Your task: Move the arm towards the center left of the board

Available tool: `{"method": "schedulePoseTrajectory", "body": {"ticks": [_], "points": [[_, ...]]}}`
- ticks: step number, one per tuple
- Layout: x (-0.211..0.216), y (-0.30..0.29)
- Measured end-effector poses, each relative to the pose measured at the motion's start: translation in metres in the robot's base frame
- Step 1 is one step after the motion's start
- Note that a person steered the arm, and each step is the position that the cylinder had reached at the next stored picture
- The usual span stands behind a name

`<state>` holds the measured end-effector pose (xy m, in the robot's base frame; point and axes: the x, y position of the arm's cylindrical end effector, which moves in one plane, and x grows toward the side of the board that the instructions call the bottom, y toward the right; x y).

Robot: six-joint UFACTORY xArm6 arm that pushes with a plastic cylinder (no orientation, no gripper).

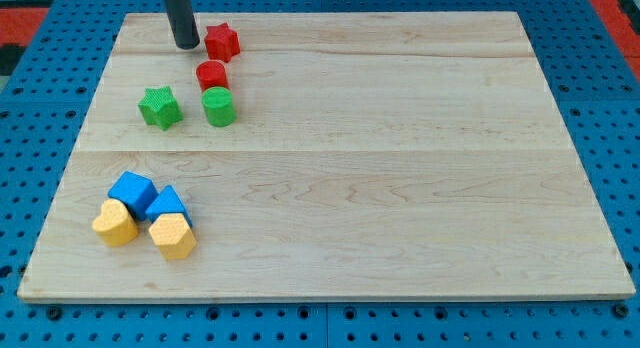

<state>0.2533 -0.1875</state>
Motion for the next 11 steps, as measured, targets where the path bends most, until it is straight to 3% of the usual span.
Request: {"method": "schedulePoseTrajectory", "body": {"ticks": [5, 11], "points": [[0.029, -0.075], [0.029, -0.096]]}}
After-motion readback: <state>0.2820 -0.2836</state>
